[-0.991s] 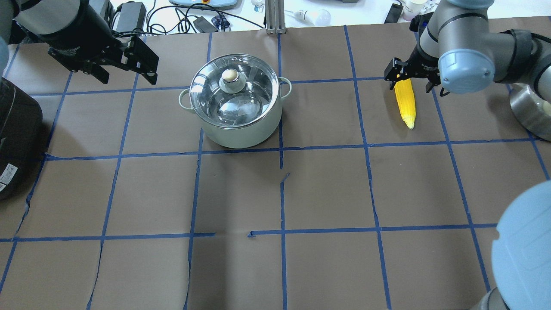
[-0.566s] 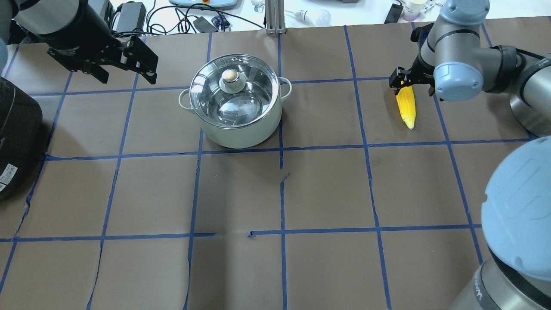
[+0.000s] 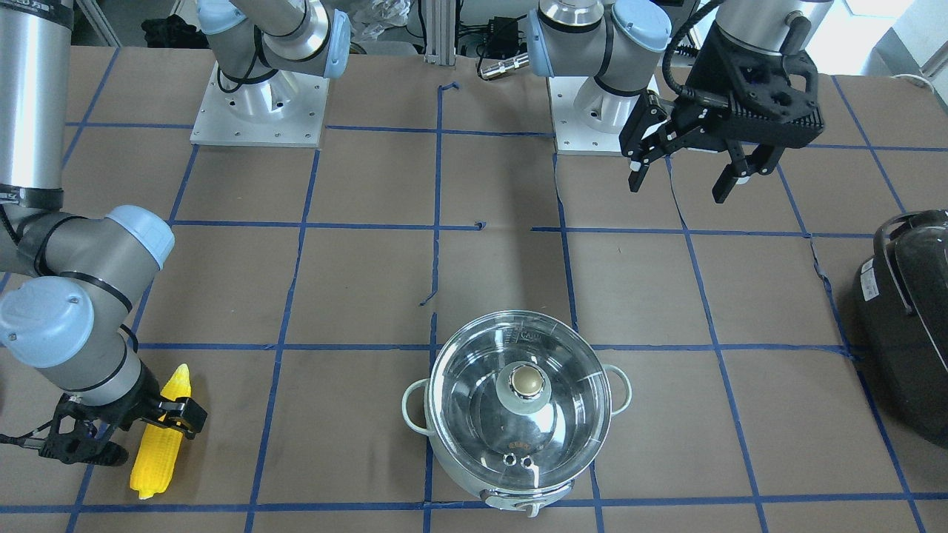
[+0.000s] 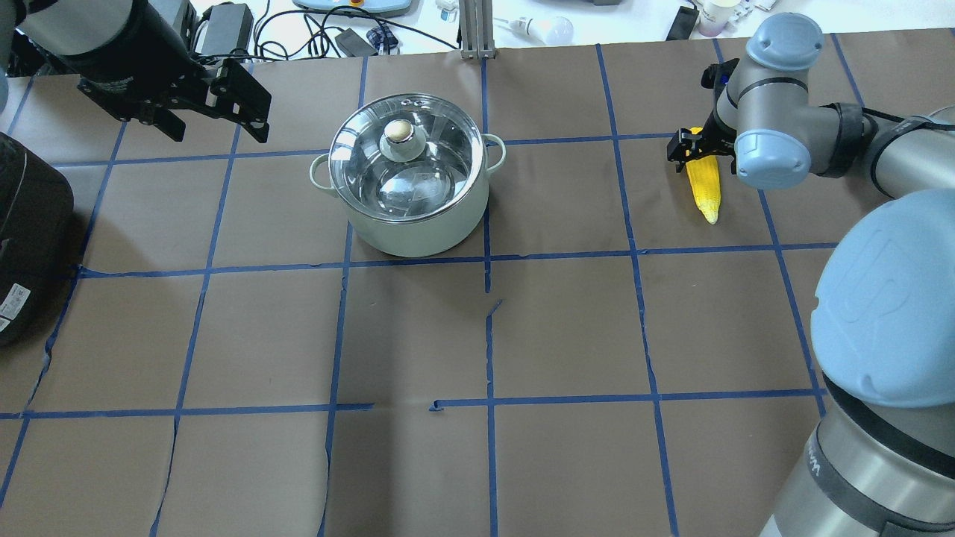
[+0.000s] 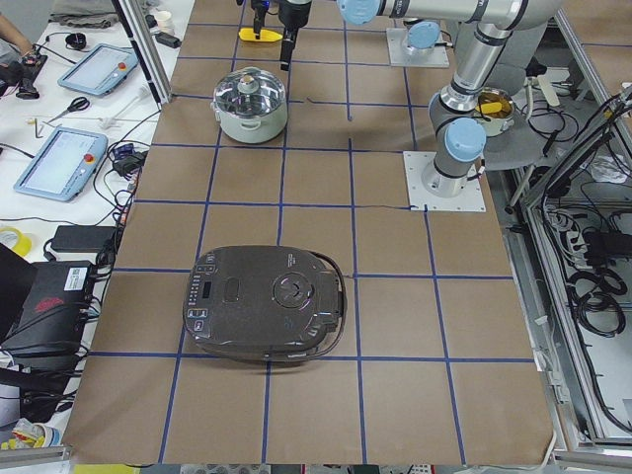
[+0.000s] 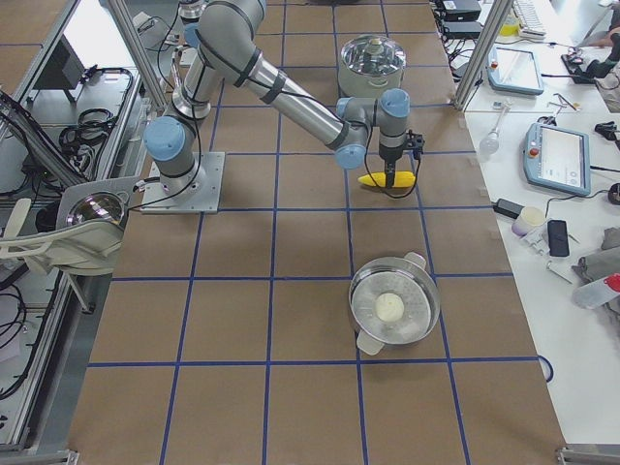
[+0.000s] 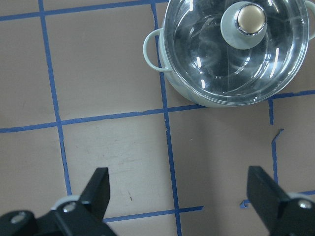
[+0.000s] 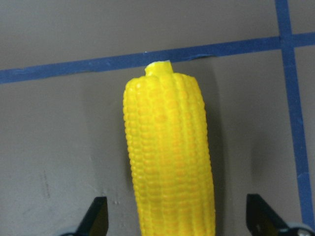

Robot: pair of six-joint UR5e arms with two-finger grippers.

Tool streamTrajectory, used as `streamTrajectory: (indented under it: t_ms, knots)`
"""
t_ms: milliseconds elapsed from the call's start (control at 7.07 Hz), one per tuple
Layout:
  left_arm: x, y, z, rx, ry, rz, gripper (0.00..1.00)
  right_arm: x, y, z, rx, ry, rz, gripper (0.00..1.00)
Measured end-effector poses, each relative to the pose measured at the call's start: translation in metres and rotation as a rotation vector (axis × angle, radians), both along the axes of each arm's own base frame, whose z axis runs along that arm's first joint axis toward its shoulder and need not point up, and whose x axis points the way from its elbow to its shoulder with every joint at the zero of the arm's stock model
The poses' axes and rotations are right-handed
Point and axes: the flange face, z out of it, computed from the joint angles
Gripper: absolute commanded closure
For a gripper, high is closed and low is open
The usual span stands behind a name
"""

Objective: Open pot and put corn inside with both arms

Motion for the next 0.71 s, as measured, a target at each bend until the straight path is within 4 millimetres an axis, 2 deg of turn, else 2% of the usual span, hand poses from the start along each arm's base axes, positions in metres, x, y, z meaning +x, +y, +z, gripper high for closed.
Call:
streamTrajectory:
  t_ms: [283,425,708]
  knots:
    - [-0.0003,-0.0005,-0.0011,0.004,0.000,0.002,0.00,-0.0007,0.0010,-0.0051,0.007,0.005,-0.001,0.01]
    - [0.0001,-0.0009,-0.0022,0.006,-0.003,0.007,0.00,-0.0008,0.0014,-0.0058,0.009,0.005,-0.001,0.11]
    - [0.0021,-0.0015,-0.0054,0.014,-0.023,0.023,0.00,-0.0006,0.0016,-0.0064,0.009,0.001,-0.002,0.71]
